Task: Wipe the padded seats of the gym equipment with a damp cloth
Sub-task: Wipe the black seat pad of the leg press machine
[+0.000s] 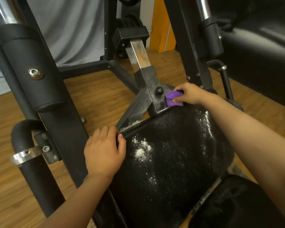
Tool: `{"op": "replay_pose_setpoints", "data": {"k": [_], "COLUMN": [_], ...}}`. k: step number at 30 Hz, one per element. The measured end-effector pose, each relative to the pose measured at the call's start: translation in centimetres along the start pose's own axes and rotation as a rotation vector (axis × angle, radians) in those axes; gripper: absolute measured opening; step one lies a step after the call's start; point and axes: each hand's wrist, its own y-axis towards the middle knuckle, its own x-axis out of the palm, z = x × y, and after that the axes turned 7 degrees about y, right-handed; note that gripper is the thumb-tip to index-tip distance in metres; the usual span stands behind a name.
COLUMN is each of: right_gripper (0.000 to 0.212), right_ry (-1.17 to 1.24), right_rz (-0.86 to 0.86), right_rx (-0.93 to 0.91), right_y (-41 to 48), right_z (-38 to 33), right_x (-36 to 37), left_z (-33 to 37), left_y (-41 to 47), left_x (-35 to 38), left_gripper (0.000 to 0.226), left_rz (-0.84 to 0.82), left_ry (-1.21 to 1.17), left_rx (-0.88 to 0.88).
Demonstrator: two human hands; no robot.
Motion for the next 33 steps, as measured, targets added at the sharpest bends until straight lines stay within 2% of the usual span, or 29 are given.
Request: {"op": "replay_pose_setpoints", "data": {"k": [4, 8, 15, 18, 23, 27, 33], "right_gripper": [0.028, 0.048, 0.047, 0.044, 0.035, 0.034, 0.037], "right_ry": [-0.127, -0.173, -0.243, -0.317, -0.409, -0.471, -0.332], "right_rz": [0.167, 0.198, 0.226, 0.282, 0.453, 0.5, 0.499], "right_rx": [0.11, 0.204, 0.257, 0.312, 0.297, 0.308, 0.335], "right_y": [1.1, 2.3, 3.5, 3.5, 2.8, 2.6, 3.0], "right_z": [3.4, 4.9, 6.9, 8.1, 9.5, 9.5, 10.5], "right_x": [-1.8, -2.8, -4.3, -4.8, -4.1, -4.0, -5.1], "left_z": [0.1, -0.1, -0.3, -0.2, -0.1, -0.1, 0.1], "left_y": [0.0, -0.1, -0.2, -0.1, -0.1, -0.1, 0.0], "left_x": [-0.2, -0.1, -0.1, -0.2, -0.2, -0.3, -0.7], "left_gripper": [0.026, 0.026, 0.021, 0.022, 0.024, 0.023, 0.026], "left_rz": [0.003, -0.007, -0.025, -0.024, -0.027, -0.025, -0.051], "left_ry": [-0.022, -0.035, -0.056, -0.065, -0.067, -0.059, -0.066], "left_rx": [-0.018, -0.028, -0.045, -0.04, -0.044, -0.047, -0.055]}}
